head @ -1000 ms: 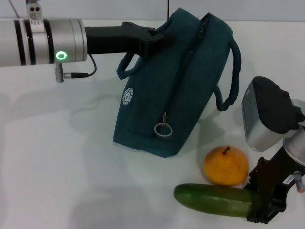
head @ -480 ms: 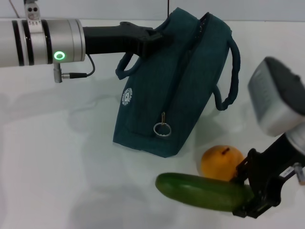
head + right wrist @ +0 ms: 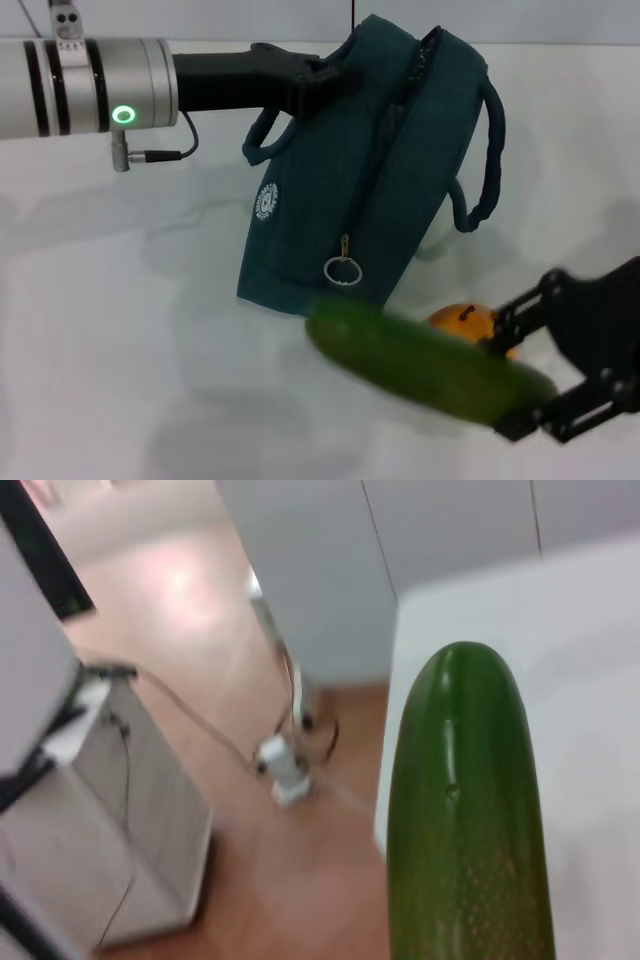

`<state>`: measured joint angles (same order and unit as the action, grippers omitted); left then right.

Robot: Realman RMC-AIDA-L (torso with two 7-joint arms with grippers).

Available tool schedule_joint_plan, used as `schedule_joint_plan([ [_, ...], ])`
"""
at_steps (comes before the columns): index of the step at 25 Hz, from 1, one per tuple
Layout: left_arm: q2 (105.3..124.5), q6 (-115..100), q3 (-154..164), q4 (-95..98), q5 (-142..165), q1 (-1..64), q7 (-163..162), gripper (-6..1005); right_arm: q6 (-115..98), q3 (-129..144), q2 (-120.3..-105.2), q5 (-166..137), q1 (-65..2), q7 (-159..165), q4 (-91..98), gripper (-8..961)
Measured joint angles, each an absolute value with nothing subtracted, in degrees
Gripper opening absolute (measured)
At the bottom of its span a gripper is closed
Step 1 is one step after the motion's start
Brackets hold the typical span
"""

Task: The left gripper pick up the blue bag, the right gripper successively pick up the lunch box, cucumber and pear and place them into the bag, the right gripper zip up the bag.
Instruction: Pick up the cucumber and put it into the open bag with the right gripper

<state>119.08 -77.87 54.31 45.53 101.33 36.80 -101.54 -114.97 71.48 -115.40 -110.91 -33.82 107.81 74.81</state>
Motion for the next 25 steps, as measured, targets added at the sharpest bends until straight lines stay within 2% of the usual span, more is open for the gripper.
schedule_joint_plan([
  [8,119.01,-77.87,54.18,45.53,101.1,36.73,-99.43,58,-114.81,59.37,-115.52,-95.95,-28.28,93.76,70.57,640],
  [13,119.09,-77.87,53.99,45.75,100.19,36.58,-98.85,59,-110.06,56.37,-115.53,-79.67,-25.19,81.11,59.18,648],
  [17,119.11,-77.89,53.04,45.78,99.85,36.57,-98.2,59,-105.9,56.14,-115.56,-70.47,-25.9,71.13,46.04,655],
  [25,119.09,-78.23,52.85,45.88,98.91,36.89,-98.22,60,-94.77,57.03,-115.92,-68.19,-30.63,66.76,35.59,668],
])
